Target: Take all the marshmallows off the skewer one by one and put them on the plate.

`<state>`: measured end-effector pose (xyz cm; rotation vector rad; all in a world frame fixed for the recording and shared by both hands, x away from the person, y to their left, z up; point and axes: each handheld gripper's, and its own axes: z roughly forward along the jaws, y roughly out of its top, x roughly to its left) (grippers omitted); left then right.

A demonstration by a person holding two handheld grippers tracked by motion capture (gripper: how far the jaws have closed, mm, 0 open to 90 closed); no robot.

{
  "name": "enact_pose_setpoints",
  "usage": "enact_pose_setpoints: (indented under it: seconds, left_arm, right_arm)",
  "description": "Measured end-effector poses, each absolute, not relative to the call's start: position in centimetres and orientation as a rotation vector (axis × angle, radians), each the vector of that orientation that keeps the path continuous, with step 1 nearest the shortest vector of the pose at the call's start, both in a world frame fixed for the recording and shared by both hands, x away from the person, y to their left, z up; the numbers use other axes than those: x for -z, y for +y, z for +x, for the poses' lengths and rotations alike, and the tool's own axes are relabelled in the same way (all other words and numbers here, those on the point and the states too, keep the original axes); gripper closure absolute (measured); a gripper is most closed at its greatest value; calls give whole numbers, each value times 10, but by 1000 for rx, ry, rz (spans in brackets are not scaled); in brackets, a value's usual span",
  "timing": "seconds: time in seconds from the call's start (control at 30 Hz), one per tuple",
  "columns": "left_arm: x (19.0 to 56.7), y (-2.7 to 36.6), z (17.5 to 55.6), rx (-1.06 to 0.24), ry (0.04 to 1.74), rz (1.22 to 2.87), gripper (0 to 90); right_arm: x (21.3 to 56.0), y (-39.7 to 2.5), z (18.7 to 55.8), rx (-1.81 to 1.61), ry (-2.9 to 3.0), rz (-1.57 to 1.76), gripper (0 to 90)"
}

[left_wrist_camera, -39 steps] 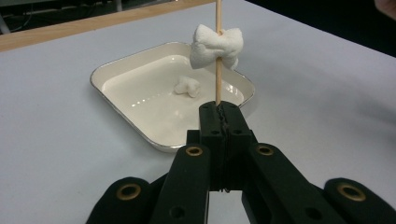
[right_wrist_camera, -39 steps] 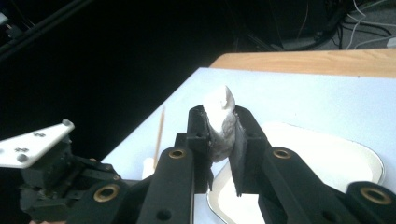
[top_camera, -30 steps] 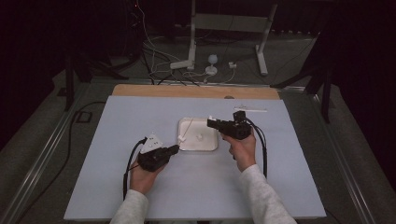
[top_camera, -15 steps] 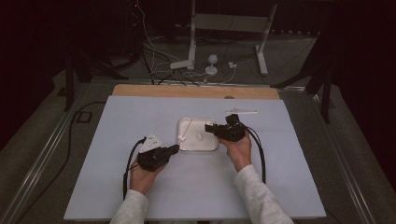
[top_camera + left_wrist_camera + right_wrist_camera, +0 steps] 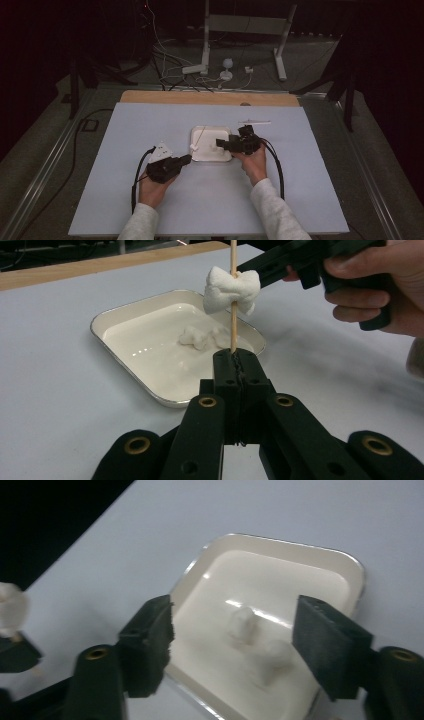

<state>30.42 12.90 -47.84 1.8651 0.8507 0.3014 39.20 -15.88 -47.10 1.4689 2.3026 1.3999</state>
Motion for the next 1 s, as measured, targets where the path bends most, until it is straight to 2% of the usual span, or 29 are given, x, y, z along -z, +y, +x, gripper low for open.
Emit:
enact_pose_setpoints:
  seconds: [0.2, 0.77, 0.83, 1.0]
  left_arm:
    - [478, 128, 304, -305, 855, 1863, 900]
    - [478, 125, 303, -303, 855, 1858, 900]
    - [478, 124, 303, -304, 852, 1855, 900]
    - [478, 120, 302, -299, 833, 1860, 900]
  right_arm:
    - [463, -158, 384, -1524, 2326, 1438, 250]
    - [453, -129, 362, -1697, 2428, 1289, 229]
    - [454, -125, 361, -1700, 2442, 1278, 254]
    - [456, -116, 359, -1748, 2486, 1245, 447]
